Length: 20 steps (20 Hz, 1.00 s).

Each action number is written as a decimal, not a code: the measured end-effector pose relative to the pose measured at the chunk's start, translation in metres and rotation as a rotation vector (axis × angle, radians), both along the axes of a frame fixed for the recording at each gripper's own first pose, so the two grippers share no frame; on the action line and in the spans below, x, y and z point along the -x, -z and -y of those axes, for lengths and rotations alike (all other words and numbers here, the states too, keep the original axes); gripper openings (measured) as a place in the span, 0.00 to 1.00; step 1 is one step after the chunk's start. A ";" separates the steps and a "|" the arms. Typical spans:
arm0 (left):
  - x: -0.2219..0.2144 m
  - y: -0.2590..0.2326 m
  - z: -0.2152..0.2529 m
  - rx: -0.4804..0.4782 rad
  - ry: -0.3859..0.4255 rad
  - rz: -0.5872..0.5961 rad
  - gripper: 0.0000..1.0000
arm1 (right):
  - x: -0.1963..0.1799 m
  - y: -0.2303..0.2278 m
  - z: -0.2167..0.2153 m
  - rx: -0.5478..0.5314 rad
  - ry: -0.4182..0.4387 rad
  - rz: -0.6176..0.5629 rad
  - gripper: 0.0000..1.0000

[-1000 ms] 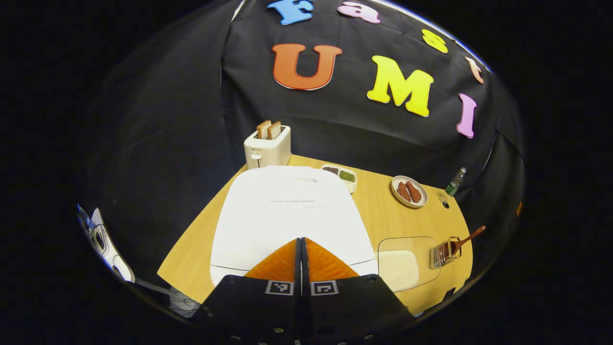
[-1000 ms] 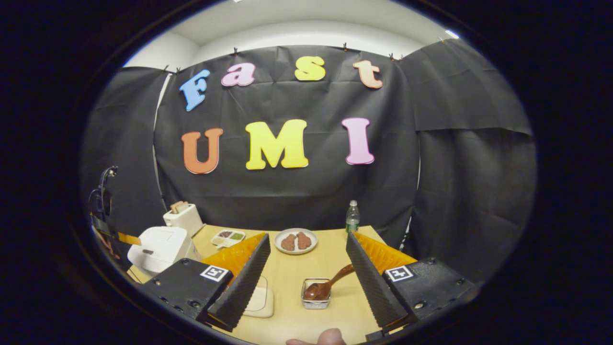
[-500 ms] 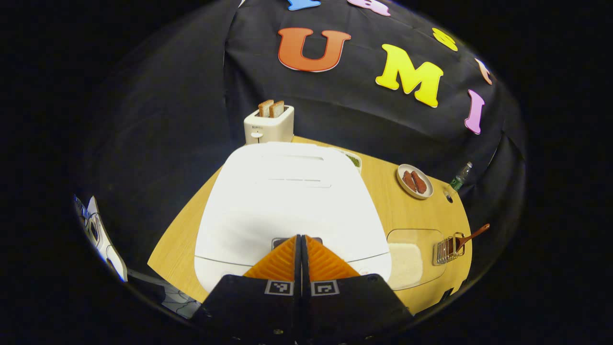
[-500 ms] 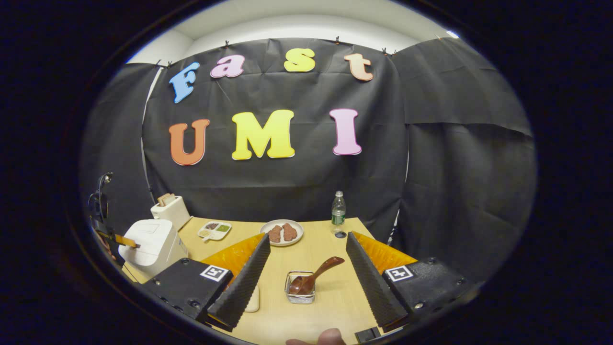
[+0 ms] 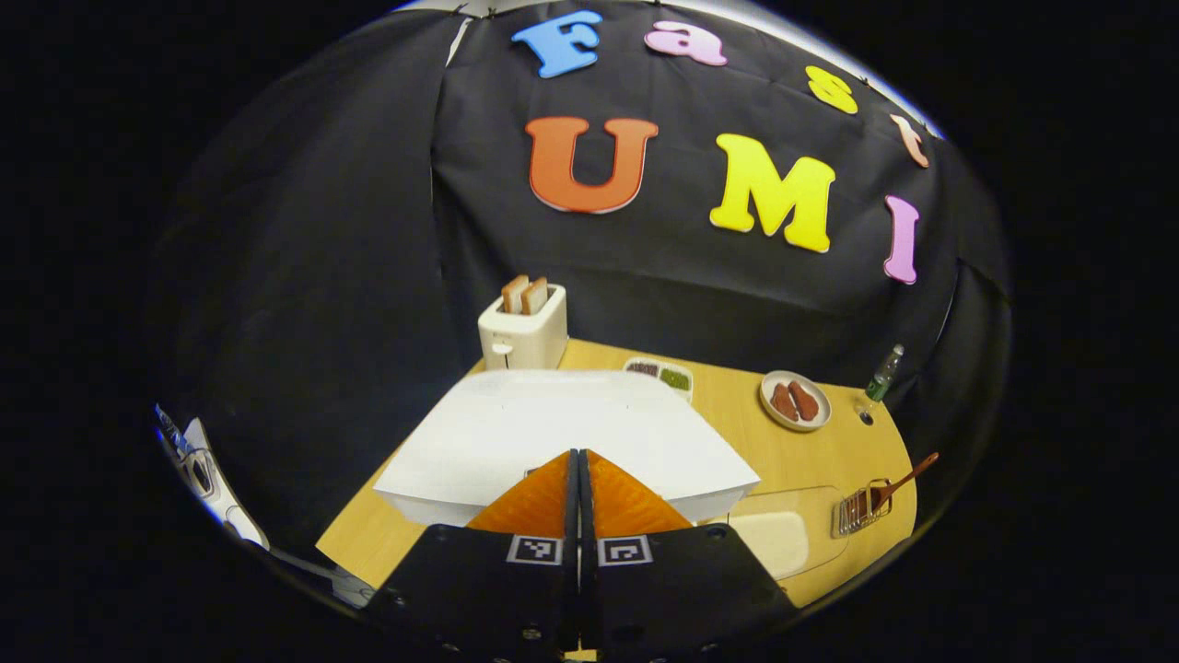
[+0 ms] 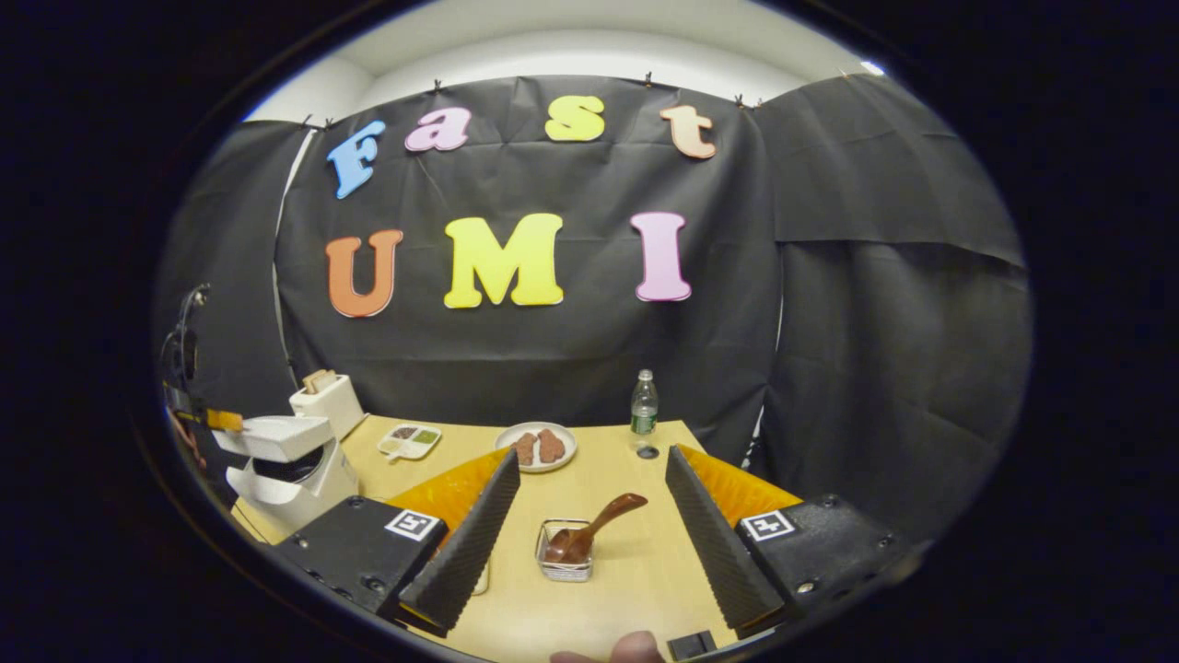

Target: Close the left gripper, press the button to open the rice cooker; take a wooden spoon from the chopstick holder with the right hand, scoop a spoonful of rice and pour it into the rice cooker, then put the wooden spoon back into the chopstick holder.

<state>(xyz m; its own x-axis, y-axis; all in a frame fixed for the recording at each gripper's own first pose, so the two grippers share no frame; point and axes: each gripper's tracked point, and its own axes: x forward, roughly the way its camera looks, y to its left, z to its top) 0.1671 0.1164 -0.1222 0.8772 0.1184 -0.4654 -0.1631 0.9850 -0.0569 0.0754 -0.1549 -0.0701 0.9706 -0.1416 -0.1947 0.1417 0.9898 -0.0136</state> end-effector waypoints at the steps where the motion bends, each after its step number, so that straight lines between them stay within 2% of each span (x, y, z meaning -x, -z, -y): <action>1: -0.009 -0.014 -0.003 -0.015 -0.006 0.045 0.00 | 0.001 -0.001 0.002 -0.002 0.002 0.001 1.00; 3: -0.024 -0.039 -0.009 -0.046 -0.013 0.134 0.01 | 0.004 -0.003 0.006 0.000 0.007 0.005 1.00; 5: -0.031 -0.067 -0.011 -0.066 -0.026 0.200 0.07 | 0.006 -0.003 0.009 -0.003 0.006 0.006 1.00; 8: -0.025 -0.092 0.000 -0.073 -0.020 0.287 0.09 | 0.006 0.000 0.013 -0.010 0.002 0.006 1.00; 9: -0.022 -0.098 0.010 -0.062 0.005 0.307 0.09 | 0.007 0.003 0.014 -0.013 0.004 0.001 1.00; 13: -0.001 -0.125 0.030 -0.077 0.042 0.357 0.35 | 0.009 0.014 0.016 -0.032 -0.010 -0.014 1.00; 15: 0.011 -0.138 0.037 -0.064 0.049 0.387 0.68 | 0.008 0.023 0.017 -0.041 -0.016 -0.028 1.00; 16: 0.019 -0.143 0.039 -0.063 0.051 0.400 0.81 | 0.008 0.028 0.016 -0.049 -0.022 -0.037 1.00; 18: 0.031 -0.152 0.039 -0.070 0.037 0.418 0.92 | 0.005 0.040 0.015 -0.068 -0.031 -0.058 1.00; 20: 0.041 -0.158 0.046 -0.057 0.034 0.431 0.95 | 0.000 0.053 0.016 -0.081 -0.041 -0.078 1.00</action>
